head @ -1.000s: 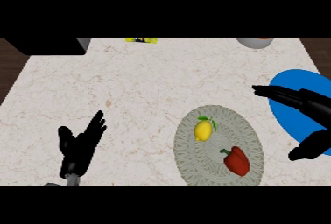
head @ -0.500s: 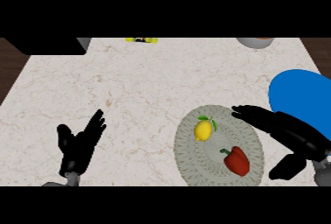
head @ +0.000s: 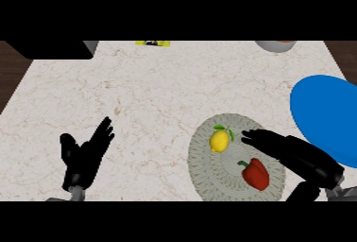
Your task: Pick the bell pepper from the placemat and place it in the plate
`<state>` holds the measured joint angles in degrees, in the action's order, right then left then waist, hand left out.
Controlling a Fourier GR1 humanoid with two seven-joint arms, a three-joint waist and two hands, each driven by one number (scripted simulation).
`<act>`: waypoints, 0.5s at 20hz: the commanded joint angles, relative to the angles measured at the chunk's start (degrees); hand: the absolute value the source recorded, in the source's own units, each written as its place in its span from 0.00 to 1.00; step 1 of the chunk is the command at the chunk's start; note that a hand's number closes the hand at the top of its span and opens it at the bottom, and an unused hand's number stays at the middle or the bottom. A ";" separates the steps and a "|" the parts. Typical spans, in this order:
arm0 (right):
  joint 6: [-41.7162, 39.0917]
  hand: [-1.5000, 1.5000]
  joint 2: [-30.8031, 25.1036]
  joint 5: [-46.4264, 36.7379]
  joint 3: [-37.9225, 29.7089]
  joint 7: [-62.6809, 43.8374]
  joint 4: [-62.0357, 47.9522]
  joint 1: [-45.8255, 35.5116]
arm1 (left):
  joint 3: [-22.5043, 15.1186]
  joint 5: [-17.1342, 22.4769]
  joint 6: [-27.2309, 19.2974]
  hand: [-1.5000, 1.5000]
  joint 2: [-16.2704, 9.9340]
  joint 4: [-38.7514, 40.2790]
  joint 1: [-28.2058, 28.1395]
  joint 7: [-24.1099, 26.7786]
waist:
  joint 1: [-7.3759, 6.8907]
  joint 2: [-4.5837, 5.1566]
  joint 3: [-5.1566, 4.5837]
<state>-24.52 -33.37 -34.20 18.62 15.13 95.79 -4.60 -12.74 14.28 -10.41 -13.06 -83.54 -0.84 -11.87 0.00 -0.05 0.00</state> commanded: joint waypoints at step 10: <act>4.83 0.00 8.62 -14.99 0.18 -0.34 -6.82 -1.05 | 3.65 -2.75 1.86 0.50 2.71 2.41 2.24 -2.21 | -0.12 0.06 0.01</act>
<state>-21.59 -27.95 -45.24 18.81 14.09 93.76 -3.83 -10.48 12.20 -8.52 -10.92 -81.54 -0.22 -11.87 -0.06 -0.02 0.00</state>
